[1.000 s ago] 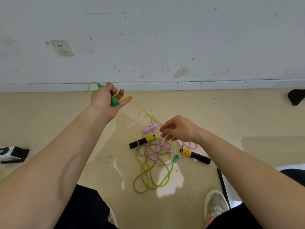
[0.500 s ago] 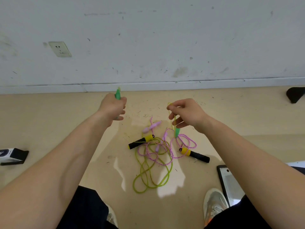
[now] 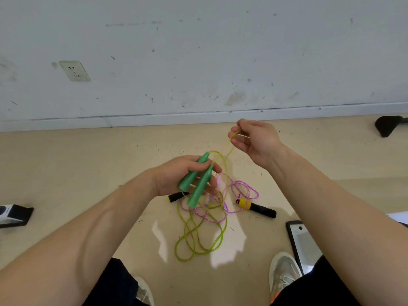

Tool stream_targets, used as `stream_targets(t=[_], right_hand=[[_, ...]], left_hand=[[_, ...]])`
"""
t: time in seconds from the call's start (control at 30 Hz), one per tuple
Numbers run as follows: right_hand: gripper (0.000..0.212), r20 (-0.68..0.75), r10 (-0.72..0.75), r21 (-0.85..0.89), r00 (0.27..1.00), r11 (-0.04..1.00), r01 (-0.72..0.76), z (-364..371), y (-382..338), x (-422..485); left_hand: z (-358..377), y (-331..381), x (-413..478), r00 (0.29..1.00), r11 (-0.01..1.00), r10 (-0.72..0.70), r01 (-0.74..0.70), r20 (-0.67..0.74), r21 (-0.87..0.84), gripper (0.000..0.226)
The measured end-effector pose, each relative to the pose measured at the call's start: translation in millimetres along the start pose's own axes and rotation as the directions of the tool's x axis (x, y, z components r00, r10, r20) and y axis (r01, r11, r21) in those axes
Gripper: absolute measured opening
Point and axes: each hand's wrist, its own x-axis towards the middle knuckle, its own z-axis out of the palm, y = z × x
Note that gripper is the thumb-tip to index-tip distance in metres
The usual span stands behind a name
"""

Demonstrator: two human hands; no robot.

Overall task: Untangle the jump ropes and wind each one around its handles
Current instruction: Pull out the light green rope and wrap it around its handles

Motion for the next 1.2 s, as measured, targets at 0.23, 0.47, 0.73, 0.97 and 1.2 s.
stream_targets(t=[0.23, 0.47, 0.73, 0.97, 1.2], right_hand=[[0.028, -0.129, -0.005, -0.679, 0.992, 0.729, -0.085, -19, 14, 10], [0.029, 0.15, -0.186, -0.968, 0.971, 0.173, 0.183, 0, 16, -5], [0.028, 0.52, 0.001, -0.662, 0.854, 0.633, 0.402, 18, 18, -19], [0.017, 0.494, 0.078, -0.583, 0.866, 0.768, 0.264, 3, 7, -14], [0.006, 0.499, -0.004, -0.453, 0.866, 0.851, 0.265, 9, 4, -18]], left_hand=[[-3, 12, -11, 0.998, 0.998, 0.051, -0.049, 0.046, -0.033, 0.021], [-8, 20, -18, 0.994, 0.989, 0.092, -0.084, -0.061, 0.126, 0.021], [-10, 27, -23, 0.997, 0.978, 0.076, -0.07, -0.023, 0.197, 0.024], [-10, 29, -27, 0.999, 0.977, 0.022, -0.016, -0.025, 0.212, 0.053], [-10, 23, -21, 0.998, 0.994, 0.059, -0.06, 0.018, 0.096, 0.036]])
